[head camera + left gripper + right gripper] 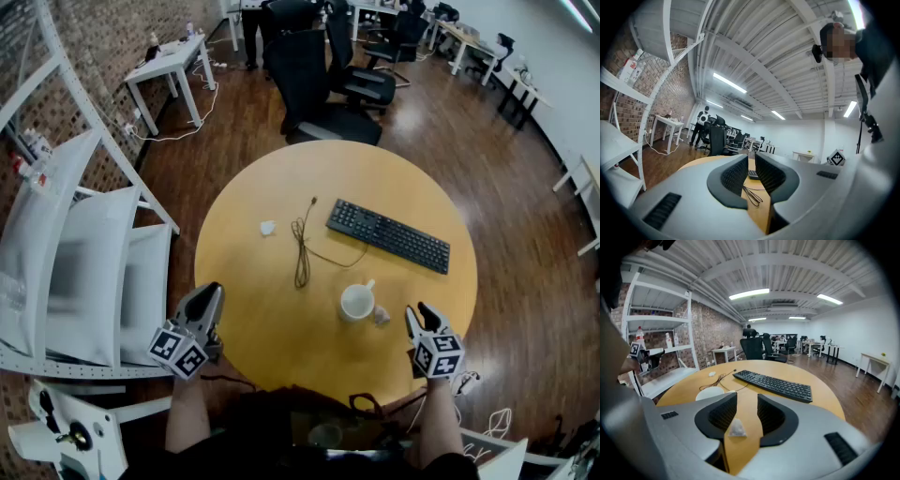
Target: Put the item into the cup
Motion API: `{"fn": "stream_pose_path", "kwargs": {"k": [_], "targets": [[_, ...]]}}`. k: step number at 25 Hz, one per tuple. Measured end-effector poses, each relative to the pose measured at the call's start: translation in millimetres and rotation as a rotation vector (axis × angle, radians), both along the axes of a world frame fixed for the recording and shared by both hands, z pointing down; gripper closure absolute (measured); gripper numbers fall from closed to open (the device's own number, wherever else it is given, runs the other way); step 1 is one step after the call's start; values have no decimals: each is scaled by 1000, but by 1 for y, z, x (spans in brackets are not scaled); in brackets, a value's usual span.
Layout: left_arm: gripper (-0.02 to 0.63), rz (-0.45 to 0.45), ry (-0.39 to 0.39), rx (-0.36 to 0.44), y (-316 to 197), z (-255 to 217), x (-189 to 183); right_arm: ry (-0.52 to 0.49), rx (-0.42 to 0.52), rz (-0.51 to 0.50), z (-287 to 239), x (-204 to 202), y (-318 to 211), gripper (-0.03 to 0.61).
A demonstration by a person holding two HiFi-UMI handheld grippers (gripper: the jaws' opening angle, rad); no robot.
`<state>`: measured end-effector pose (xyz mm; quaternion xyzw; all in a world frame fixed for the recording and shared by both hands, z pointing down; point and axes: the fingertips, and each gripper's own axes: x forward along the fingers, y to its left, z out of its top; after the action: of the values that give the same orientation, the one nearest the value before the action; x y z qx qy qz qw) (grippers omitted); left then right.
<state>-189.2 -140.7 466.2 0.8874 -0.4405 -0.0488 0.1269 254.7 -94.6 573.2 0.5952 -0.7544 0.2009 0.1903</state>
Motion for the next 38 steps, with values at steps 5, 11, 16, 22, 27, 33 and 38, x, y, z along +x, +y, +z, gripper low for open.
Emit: {"fn": "stream_pose_path", "kwargs": {"k": [5, 11, 16, 22, 27, 33, 38], "targets": [[563, -26, 25, -24, -4, 10, -8, 89, -161, -75, 41, -21, -13, 437], [563, -57, 11, -61, -3, 24, -18, 131, -330, -182, 88, -41, -20, 380], [563, -72, 4, -88, -5, 34, -22, 173, -412, -208, 116, -48, -28, 380], [563, -80, 5, -118, -8, 45, -19, 234, -480, -216, 139, -46, -35, 380], [563, -73, 4, -141, -9, 50, -14, 242, -502, -216, 149, -44, -34, 380], [563, -42, -21, -136, -12, 47, -7, 212, -519, -206, 147, -40, -26, 428], [563, -17, -18, -121, -16, 40, -1, 143, -462, -176, 127, -38, -22, 453]]}}
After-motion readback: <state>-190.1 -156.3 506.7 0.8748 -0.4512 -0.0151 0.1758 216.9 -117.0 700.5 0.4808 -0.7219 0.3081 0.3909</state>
